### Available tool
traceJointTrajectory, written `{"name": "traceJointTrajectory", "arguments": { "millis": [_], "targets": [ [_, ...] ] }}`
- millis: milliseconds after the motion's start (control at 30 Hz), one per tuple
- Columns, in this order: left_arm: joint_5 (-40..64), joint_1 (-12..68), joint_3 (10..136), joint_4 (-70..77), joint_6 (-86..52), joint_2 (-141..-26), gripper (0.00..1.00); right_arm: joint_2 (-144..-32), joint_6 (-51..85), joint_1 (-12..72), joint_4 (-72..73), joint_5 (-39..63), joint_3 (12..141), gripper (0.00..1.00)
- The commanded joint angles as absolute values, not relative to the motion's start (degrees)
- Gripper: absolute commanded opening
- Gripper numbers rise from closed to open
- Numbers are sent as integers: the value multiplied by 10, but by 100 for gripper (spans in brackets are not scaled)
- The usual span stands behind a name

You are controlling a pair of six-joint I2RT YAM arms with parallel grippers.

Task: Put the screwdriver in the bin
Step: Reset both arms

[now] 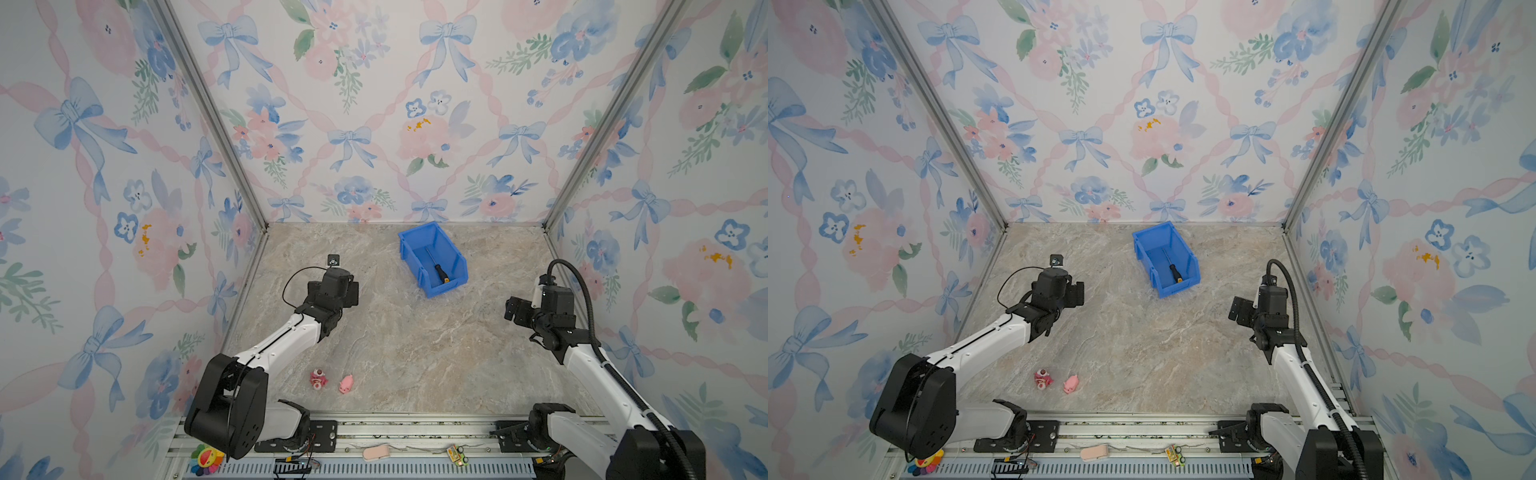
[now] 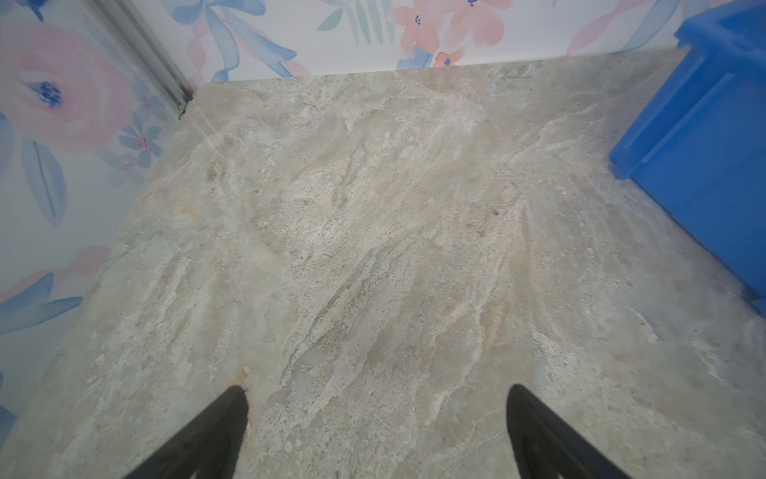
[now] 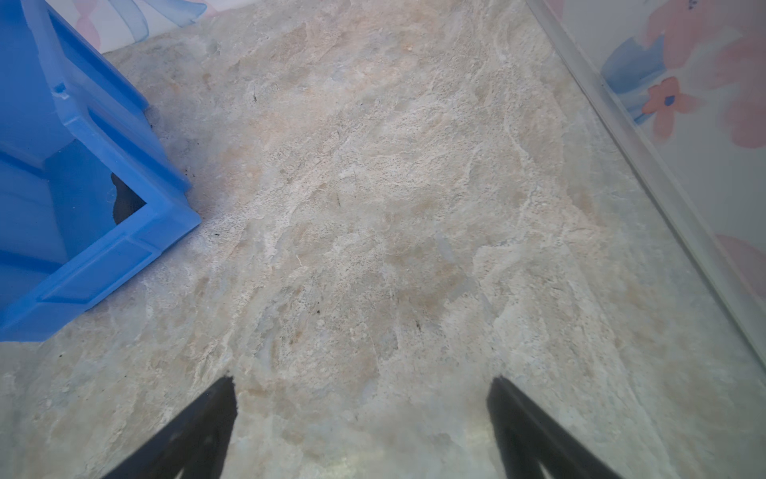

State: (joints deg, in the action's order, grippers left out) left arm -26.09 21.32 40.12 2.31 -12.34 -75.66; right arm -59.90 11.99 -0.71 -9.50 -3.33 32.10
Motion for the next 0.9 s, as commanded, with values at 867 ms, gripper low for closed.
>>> {"name": "traceJointTrajectory", "arguments": {
  "millis": [867],
  "targets": [
    [-147,76,163,520,-45,-787,98,-799,80,-15,326,-61,272,97]
  ]
}}
